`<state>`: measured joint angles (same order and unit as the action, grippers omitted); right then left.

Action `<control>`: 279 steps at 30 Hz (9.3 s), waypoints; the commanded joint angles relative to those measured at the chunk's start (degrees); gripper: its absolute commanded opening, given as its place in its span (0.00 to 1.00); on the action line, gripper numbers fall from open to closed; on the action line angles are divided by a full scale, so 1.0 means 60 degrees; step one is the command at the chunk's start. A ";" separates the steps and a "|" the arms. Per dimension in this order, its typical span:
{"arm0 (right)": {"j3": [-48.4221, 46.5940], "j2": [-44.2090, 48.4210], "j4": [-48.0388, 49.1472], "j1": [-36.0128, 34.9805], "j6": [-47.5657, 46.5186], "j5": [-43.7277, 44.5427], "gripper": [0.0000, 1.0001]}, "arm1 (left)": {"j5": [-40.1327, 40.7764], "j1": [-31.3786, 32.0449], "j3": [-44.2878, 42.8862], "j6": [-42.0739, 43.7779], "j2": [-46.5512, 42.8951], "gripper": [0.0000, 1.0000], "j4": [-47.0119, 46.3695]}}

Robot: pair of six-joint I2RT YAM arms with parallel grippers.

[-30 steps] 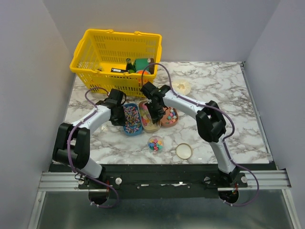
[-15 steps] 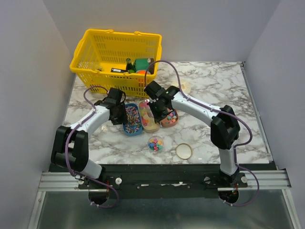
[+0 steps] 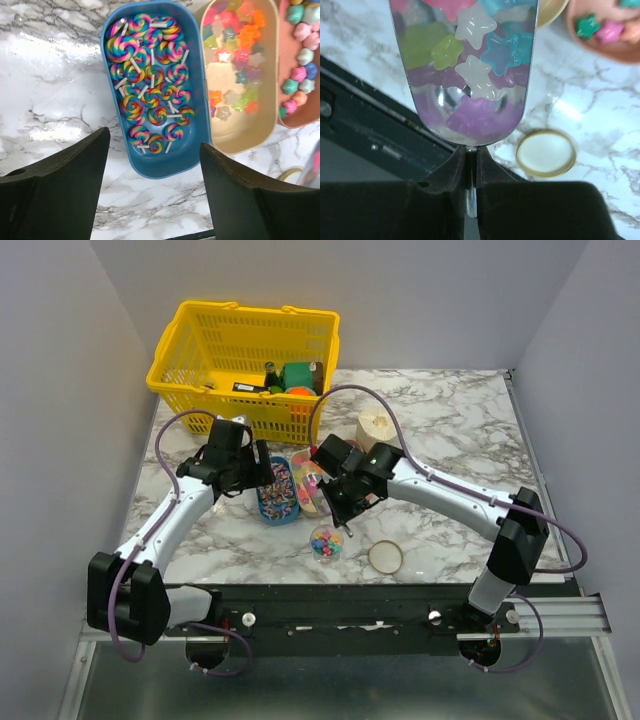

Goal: Pack the candies
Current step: Place the fake candies in the packing bottle, then adjust the spatula, then scoop the fake candies from the storage box, then place the fake candies in the packing bottle.

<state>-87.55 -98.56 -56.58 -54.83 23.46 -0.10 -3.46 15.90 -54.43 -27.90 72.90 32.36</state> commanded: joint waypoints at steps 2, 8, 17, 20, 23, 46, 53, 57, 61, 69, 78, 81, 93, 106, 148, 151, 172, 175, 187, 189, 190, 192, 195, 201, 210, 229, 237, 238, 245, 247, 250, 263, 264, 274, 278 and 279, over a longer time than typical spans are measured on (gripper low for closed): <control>0.0630 0.0796 -0.0999 -0.0456 0.0644 -0.1285 0.01 | -0.0258 0.0060 0.0472 0.0519 -0.0592 0.86 -0.0777; 0.1422 0.1456 -0.1176 -0.0501 0.1172 -0.3087 0.01 | -0.0243 0.0060 0.1527 0.0388 -0.1090 0.88 -0.1714; 0.2299 0.1501 -0.0870 -0.0486 0.1685 -0.5021 0.01 | -0.0097 0.0060 0.1895 0.0314 -0.1618 0.89 -0.2156; 0.2506 0.1413 -0.0650 -0.0471 0.1846 -0.5534 0.01 | -0.0067 0.0060 0.1880 0.0299 -0.1604 0.89 -0.2097; 0.2638 0.1267 -0.0415 -0.0413 0.1934 -0.5930 0.01 | -0.0009 0.0060 0.1895 0.0299 -0.1692 0.89 -0.2097; 0.4176 0.1032 0.1006 0.0993 0.2930 -0.9446 0.01 | 0.0416 0.0060 0.1895 0.0343 -0.1780 0.90 -0.2009; 0.4527 0.1163 0.1313 0.1169 0.3354 -0.9827 0.01 | 0.0416 0.0074 0.1924 0.0329 -0.1867 0.90 -0.2024; 0.4513 0.1281 0.1344 0.1184 0.3457 -0.9828 0.01 | 0.0372 0.0060 0.1953 0.0329 -0.1970 0.90 -0.2039; 0.4470 0.1529 0.1314 0.1184 0.3472 -0.9609 0.01 | 0.0197 0.0060 0.1924 0.0343 -0.2043 0.91 -0.2039; 0.2919 0.2160 0.0231 0.1140 0.2404 -0.7296 0.01 | -0.1911 0.0205 0.1954 0.0051 -0.2614 0.91 -0.2550; 0.1293 0.1779 -0.0487 0.0438 0.1217 -0.4117 0.01 | -0.2894 0.1436 0.1558 -0.0257 -0.2571 0.90 -0.3166; 0.0853 0.1779 -0.0619 0.0188 0.0968 -0.3149 0.01 | -0.2807 0.1728 0.1602 -0.0243 -0.2309 0.88 -0.3123; 0.0090 0.2233 -0.0576 0.0100 0.0587 -0.1859 0.01 | -0.2748 0.2520 0.1660 0.0035 -0.1766 0.71 -0.3050; -0.0803 0.1823 -0.0649 0.0100 0.0586 -0.1273 0.01 | -0.2543 0.2828 0.1631 0.0182 -0.1355 0.69 -0.3196; -0.4349 -0.4211 -0.3154 0.1609 0.1641 -0.1097 0.01 | 0.0680 0.0206 0.0796 -0.0624 0.1194 0.74 -0.0428; -0.4378 -0.4402 -0.3007 0.1711 0.1773 -0.1068 0.01 | 0.0680 0.0206 0.0796 -0.0623 0.1326 0.71 -0.0340; -0.5741 -0.5824 -0.2305 0.2239 0.1773 -0.0628 0.01 | 0.0592 0.0192 0.0781 -0.0521 0.1575 0.68 -0.0339; -0.5478 -0.5780 -0.1983 0.2239 0.1787 -0.0468 0.01 | 0.0592 0.0206 0.0796 -0.0521 0.1560 0.68 -0.0383; -0.4116 -0.5209 -0.0576 0.2224 0.1436 -0.0042 0.01 | 0.0314 0.0192 0.0738 -0.0462 0.1560 0.68 -0.0442; -0.3925 -0.5106 -0.0371 0.2166 0.1276 0.0277 0.01 | 0.0314 0.0192 0.0752 -0.0462 0.1560 0.68 -0.0442; -0.3866 -0.5004 -0.0327 0.2136 0.1231 0.0309 0.01 | 0.0328 0.0192 0.0752 -0.0462 0.1560 0.68 -0.0457; -0.3749 -0.4901 -0.0356 0.2092 0.1143 0.0353 0.01 | 0.0328 0.0192 0.0738 -0.0462 0.1546 0.68 -0.0457; -0.3472 -0.4609 -0.0341 0.2005 0.1012 0.0353 0.01 | 0.0343 0.0192 0.0708 -0.0462 0.1531 0.68 -0.0471; -0.3075 -0.3950 -0.0224 0.1800 0.0660 0.0485 0.01 | 0.0358 0.0192 0.0664 -0.0462 0.1546 0.68 -0.0471; -0.2036 -0.3217 0.0508 0.1551 0.0133 0.0719 0.01 | 0.0387 0.0177 0.0620 -0.0404 0.1473 0.68 -0.0500; 0.0279 -0.1168 0.2617 0.1111 -0.0131 0.1392 0.01 | 0.0284 0.0148 0.0708 -0.0345 0.1077 0.68 -0.0837; 0.0601 -0.0624 0.2925 0.0716 -0.0234 0.2023 0.01 | 0.0299 0.0148 0.0796 -0.0360 0.0931 0.68 -0.1013; 0.0660 -0.0536 0.2969 0.0686 -0.0248 0.2110 0.01 | 0.0343 0.0148 0.0811 -0.0345 0.0872 0.68 -0.1013; 0.1100 0.0079 0.2971 0.0540 -0.0234 0.2024 0.01 | 0.0460 0.0148 0.0869 -0.0360 0.0769 0.68 -0.1116; 0.1144 0.0283 0.2780 0.0525 -0.0190 0.1863 0.01 | 0.0460 0.0148 0.0884 -0.0345 0.0726 0.68 -0.1145; 0.1202 0.0692 0.2194 0.0496 -0.0058 0.1556 0.01 | 0.0504 0.0148 0.0913 -0.0316 0.0638 0.68 -0.1218; 0.2418 0.2438 0.0643 -0.0222 0.0674 -0.0904 0.01 | 0.1016 0.0148 0.0943 -0.0184 0.0330 0.69 -0.1350; 0.2462 0.2467 0.0539 -0.0266 0.0834 -0.1080 0.01 | 0.1046 0.0133 0.0943 -0.0184 0.0301 0.69 -0.1336; 0.3106 0.2672 -0.0136 -0.0339 0.1509 -0.3102 0.01 | 0.1017 0.0148 0.0972 -0.0125 0.0052 0.70 -0.1409; 0.3429 0.2746 -0.0136 -0.0340 0.1626 -0.3499 0.01 | 0.0988 0.0133 0.0972 -0.0125 0.0008 0.70 -0.1409; 0.3444 0.2731 -0.0150 -0.0340 0.1612 -0.3543 0.01 | 0.0988 0.0133 0.0972 -0.0125 0.0008 0.70 -0.1423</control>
<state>-67.99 -83.85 -55.81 -56.60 31.70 -16.62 1.10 16.95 -49.32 -29.56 74.46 24.93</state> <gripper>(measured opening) 0.163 0.698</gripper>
